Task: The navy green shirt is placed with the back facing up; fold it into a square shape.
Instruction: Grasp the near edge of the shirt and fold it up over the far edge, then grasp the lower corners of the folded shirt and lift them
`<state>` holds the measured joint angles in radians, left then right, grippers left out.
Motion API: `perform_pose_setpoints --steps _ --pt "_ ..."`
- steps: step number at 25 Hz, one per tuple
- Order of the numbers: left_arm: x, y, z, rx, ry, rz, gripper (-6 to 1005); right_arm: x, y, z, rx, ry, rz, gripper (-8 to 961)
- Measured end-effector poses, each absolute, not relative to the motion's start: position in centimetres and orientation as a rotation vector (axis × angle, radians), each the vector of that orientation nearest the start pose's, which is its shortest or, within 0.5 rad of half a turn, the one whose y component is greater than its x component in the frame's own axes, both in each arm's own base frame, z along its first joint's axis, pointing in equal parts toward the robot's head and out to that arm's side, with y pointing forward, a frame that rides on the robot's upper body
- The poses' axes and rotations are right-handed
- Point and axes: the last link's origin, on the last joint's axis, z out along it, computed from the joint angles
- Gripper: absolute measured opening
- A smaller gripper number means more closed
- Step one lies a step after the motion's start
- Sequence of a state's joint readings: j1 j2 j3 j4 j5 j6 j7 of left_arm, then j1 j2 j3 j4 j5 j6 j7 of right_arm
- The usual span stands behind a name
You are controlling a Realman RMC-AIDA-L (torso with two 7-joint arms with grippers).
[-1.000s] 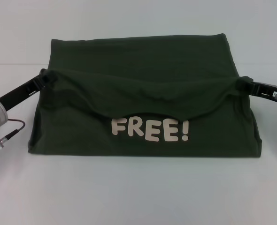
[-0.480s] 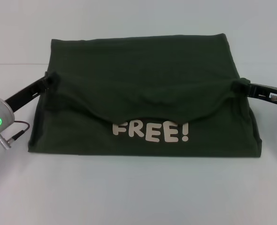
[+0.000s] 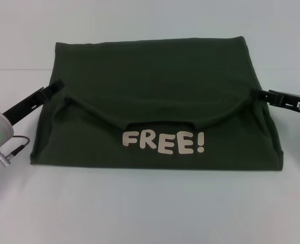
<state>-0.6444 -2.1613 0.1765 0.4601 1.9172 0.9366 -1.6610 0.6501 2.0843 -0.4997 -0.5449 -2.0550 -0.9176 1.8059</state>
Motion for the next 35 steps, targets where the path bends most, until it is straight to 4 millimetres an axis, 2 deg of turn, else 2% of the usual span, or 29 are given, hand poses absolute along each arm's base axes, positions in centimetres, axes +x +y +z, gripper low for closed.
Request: perform_pose_setpoints --steps 4,9,13,14,18,22,26,28,31,35 --pt "-31.4 38.6 0.6 -1.717 -1.392 -0.982 549 30.6 40.6 2.3 -1.983 1.275 0.652 642" --pt "-31.1 37.2 2.3 -1.817 -1.362 -1.085 647 30.4 38.9 3.1 -2.103 1.271 0.721 814" --pt "-31.1 36.8 2.7 -1.884 -1.388 -1.087 651 30.4 37.2 3.5 -2.219 1.272 0.746 887" --pt "-31.2 36.2 3.3 -1.991 -1.541 -1.013 652 30.4 36.7 3.6 -2.253 1.267 0.745 905" --pt "-31.8 35.4 4.2 -2.043 -1.717 -0.893 653 30.3 34.1 3.3 -2.444 1.169 0.725 906" --pt "-32.3 35.0 5.6 -2.054 -1.765 -0.804 654 30.4 31.1 2.3 -2.609 0.956 0.74 906" --pt "-32.7 34.9 6.5 -2.103 -1.718 -0.665 654 30.5 28.5 1.1 -2.69 0.76 0.774 907" --pt "-32.5 34.9 6.6 -2.183 -1.627 -0.6 655 30.7 27.5 0.2 -2.709 0.701 0.776 907" --pt "-32.0 35.0 6.4 -2.292 -1.501 -0.543 655 30.7 26.5 -1.0 -2.742 0.652 0.759 907" --pt "-31.8 35.8 6.6 -2.277 -1.501 -0.497 656 31.0 26.0 -2.2 -2.79 0.639 0.698 908"
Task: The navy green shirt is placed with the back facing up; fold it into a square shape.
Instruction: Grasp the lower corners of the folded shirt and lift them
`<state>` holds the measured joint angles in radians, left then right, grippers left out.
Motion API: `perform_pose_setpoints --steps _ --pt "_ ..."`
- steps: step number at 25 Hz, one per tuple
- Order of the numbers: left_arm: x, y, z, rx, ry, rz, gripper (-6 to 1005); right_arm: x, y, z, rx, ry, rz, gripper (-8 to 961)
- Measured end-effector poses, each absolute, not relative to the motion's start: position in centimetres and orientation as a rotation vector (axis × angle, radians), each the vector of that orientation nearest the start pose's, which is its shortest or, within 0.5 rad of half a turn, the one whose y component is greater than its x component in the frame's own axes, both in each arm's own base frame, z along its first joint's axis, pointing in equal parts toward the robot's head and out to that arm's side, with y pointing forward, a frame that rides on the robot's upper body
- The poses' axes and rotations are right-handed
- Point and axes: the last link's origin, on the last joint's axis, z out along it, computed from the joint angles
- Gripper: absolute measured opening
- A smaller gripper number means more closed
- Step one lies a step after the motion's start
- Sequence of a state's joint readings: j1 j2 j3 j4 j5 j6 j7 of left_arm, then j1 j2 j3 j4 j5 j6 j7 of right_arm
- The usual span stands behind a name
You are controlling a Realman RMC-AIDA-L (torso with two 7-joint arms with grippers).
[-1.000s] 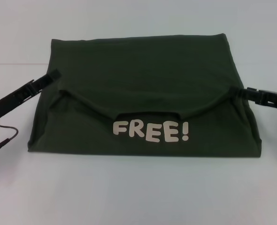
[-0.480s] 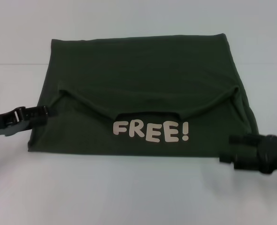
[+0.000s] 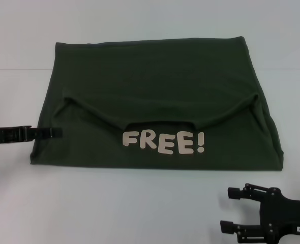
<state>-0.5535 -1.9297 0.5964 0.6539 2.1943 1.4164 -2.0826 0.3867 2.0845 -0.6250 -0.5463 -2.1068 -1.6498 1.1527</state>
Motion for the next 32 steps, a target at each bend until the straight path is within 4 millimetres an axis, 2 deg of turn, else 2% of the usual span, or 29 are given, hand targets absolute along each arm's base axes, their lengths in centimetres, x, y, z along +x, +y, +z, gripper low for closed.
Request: perform_pose_setpoints --steps 9,21,32 --pt "-32.6 37.5 6.0 -2.183 -1.554 -0.258 657 30.9 25.9 -2.8 -2.818 0.628 0.671 909" --pt "-33.2 38.2 4.4 -2.157 -1.509 -0.156 657 30.7 26.1 -2.9 -2.82 0.62 0.672 904" --pt "-32.9 37.8 3.4 -2.206 -1.506 -0.099 622 30.7 26.2 -2.9 -2.82 0.626 0.671 903"
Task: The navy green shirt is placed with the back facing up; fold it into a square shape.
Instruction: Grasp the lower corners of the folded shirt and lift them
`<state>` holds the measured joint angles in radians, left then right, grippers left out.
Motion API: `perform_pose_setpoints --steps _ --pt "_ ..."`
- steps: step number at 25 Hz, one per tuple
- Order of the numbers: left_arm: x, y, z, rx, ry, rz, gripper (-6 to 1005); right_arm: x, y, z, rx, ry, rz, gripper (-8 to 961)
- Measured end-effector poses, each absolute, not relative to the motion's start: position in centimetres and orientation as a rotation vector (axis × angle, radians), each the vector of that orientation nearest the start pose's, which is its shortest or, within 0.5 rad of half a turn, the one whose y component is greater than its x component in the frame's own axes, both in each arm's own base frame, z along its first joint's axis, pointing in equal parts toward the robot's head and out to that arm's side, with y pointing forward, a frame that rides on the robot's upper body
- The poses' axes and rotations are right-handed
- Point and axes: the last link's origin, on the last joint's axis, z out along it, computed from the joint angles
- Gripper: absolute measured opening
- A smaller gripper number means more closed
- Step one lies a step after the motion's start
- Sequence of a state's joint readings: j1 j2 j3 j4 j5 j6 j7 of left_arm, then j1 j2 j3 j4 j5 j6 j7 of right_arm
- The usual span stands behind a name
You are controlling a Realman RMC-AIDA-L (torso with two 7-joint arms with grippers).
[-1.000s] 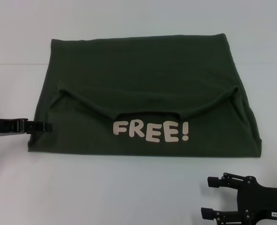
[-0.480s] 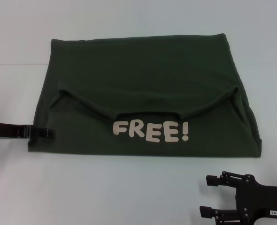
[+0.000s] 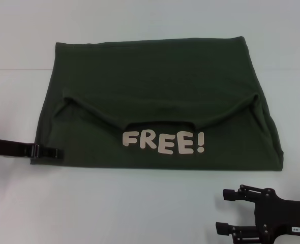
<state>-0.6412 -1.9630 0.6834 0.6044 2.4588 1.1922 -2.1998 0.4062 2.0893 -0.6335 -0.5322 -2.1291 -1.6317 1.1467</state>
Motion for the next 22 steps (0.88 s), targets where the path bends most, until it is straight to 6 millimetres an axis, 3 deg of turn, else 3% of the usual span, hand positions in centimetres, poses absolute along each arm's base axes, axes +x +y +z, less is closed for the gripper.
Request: perform_pose_setpoints --steps 13,18,22 --pt "-32.98 37.47 3.36 -2.227 -1.489 -0.041 580 30.65 26.25 -2.84 -2.818 0.636 0.675 903" --pt "-33.01 37.41 3.31 -2.229 -1.483 -0.031 341 30.66 26.24 -2.79 -2.818 0.646 0.676 903" --pt "-32.94 37.36 3.24 -2.237 -1.484 -0.028 235 30.66 26.23 -2.76 -2.819 0.646 0.677 902"
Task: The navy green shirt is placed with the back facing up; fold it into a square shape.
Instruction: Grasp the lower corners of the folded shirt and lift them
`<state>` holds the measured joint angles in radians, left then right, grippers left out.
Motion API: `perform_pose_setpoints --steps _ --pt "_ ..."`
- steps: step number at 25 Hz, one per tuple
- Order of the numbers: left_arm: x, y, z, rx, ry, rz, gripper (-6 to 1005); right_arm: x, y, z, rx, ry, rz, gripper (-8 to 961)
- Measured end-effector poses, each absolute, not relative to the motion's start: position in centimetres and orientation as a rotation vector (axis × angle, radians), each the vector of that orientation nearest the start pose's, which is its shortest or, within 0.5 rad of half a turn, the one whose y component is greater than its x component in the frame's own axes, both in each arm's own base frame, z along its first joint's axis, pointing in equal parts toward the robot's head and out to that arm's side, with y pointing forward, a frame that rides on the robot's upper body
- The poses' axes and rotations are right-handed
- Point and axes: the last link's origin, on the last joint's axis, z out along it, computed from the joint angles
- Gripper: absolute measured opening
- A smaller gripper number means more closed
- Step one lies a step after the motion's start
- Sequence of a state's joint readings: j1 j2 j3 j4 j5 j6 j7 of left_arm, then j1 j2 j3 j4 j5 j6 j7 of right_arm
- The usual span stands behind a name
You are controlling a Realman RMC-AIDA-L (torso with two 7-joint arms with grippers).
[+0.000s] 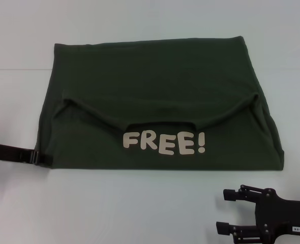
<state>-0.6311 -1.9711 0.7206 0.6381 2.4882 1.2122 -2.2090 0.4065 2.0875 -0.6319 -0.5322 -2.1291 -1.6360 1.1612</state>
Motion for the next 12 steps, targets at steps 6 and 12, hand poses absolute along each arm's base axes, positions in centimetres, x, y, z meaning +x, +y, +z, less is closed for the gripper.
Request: perform_pose_setpoints --steps 6,12 --pt "-32.8 37.4 3.2 -2.256 -1.476 -0.023 92 30.6 26.2 -2.6 -2.81 0.67 0.699 904" --pt "-32.8 37.4 3.3 -2.259 -1.475 -0.022 47 30.4 28.2 0.7 -2.705 0.962 0.721 902"
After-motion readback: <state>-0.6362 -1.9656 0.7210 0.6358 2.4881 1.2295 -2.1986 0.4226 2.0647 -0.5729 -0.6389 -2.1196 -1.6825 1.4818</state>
